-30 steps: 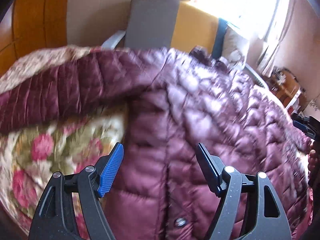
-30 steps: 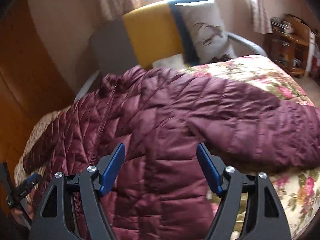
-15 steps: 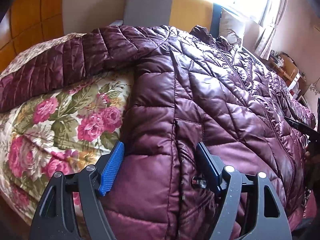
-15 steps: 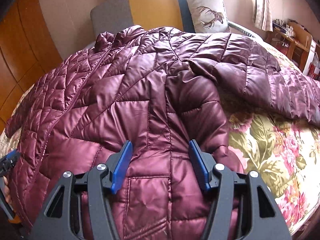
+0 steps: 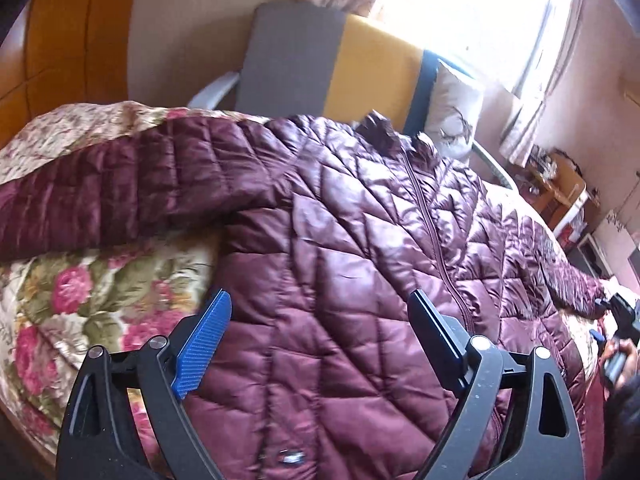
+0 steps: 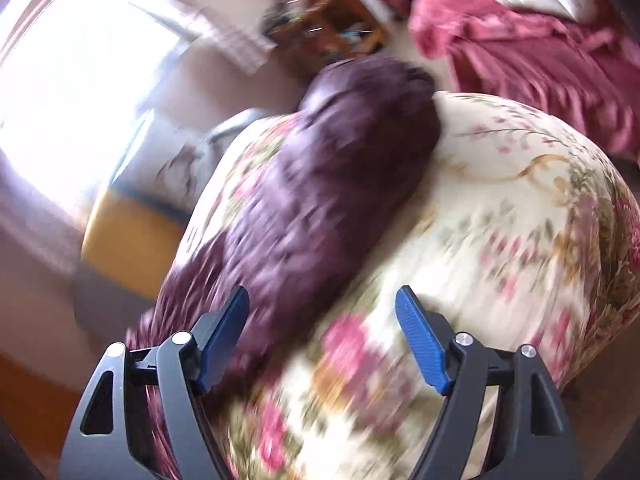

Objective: Fold large clothes

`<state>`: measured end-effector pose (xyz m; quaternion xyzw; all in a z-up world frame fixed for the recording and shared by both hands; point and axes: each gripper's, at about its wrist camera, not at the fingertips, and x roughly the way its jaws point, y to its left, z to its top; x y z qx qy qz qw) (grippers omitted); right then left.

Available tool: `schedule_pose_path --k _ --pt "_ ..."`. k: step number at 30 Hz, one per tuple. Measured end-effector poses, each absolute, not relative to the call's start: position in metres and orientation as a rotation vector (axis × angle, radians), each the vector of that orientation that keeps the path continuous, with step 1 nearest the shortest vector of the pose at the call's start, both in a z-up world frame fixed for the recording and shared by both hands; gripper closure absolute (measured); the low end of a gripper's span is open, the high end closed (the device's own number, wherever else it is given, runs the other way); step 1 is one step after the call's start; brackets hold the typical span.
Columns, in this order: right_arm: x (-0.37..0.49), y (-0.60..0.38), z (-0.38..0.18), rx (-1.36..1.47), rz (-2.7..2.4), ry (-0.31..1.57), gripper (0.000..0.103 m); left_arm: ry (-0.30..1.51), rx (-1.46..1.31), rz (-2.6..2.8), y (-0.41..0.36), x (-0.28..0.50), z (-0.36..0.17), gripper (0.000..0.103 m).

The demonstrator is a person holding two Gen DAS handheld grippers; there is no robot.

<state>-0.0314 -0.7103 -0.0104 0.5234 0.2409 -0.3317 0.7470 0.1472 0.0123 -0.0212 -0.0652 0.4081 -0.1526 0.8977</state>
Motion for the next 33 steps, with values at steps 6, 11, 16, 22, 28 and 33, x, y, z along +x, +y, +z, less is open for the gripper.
schedule_pose_path --k 6,11,16,22,28,33 --pt "-0.008 -0.753 -0.018 1.167 -0.814 0.53 0.074 0.892 -0.076 -0.307 -0.008 0.149 -0.034 0.014" --pt "0.0 -0.77 -0.012 1.069 -0.935 0.619 0.092 0.902 -0.092 -0.259 0.0 0.154 -0.042 0.014" --pt "0.037 -0.73 0.041 0.842 -0.825 0.602 0.094 0.88 -0.073 -0.271 0.002 0.162 -0.037 0.004" --pt "0.116 -0.63 0.114 0.606 -0.479 0.564 0.094 0.85 -0.096 -0.331 -0.005 0.174 -0.027 0.004" --pt "0.22 -0.489 0.124 0.494 -0.136 0.641 0.094 0.84 -0.165 -0.408 -0.008 0.186 -0.023 0.004" --pt "0.288 -0.36 0.09 0.421 0.099 0.759 0.094 0.871 -0.225 -0.496 -0.001 0.194 -0.016 0.004"
